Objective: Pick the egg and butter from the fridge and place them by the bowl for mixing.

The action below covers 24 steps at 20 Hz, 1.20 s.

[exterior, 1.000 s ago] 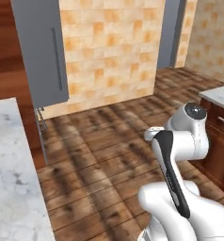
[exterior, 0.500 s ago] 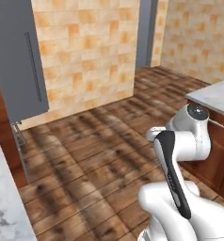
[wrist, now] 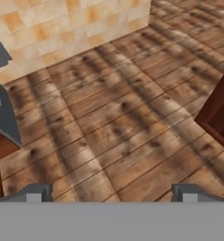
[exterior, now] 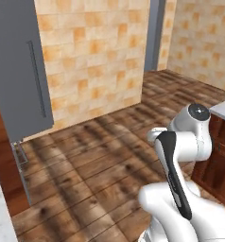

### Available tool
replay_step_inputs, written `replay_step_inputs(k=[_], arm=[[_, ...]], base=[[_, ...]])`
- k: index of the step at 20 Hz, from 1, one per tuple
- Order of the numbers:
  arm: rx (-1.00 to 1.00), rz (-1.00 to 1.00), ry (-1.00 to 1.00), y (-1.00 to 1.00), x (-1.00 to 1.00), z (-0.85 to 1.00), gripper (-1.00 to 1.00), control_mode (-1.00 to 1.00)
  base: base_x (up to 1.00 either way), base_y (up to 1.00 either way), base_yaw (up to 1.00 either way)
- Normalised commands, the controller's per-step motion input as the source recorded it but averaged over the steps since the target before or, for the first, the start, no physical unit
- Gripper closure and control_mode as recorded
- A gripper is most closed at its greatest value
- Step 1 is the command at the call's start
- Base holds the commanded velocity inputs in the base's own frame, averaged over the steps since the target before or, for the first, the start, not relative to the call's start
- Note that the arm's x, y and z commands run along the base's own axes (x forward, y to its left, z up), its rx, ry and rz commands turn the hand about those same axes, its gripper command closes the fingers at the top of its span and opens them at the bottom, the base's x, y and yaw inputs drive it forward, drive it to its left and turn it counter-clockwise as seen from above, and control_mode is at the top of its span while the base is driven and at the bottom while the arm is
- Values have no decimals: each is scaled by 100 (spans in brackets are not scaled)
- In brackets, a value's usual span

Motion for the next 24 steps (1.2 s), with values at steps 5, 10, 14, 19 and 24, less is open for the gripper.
replay_step_inputs(k=[5, 10, 14, 19, 24], arm=[[0, 0, 0, 0, 0, 0, -100, 100], [0, 0, 0, 0, 0, 0, -100, 100], [0, 0, 0, 0, 0, 0, -100, 100], [0, 0, 0, 0, 0, 0, -100, 100], [0, 0, 0, 0, 0, 0, -100, 100]], base=[[87, -8, 0], [87, -8, 0], [87, -8, 0], [89, -9, 0], [89, -9, 1]])
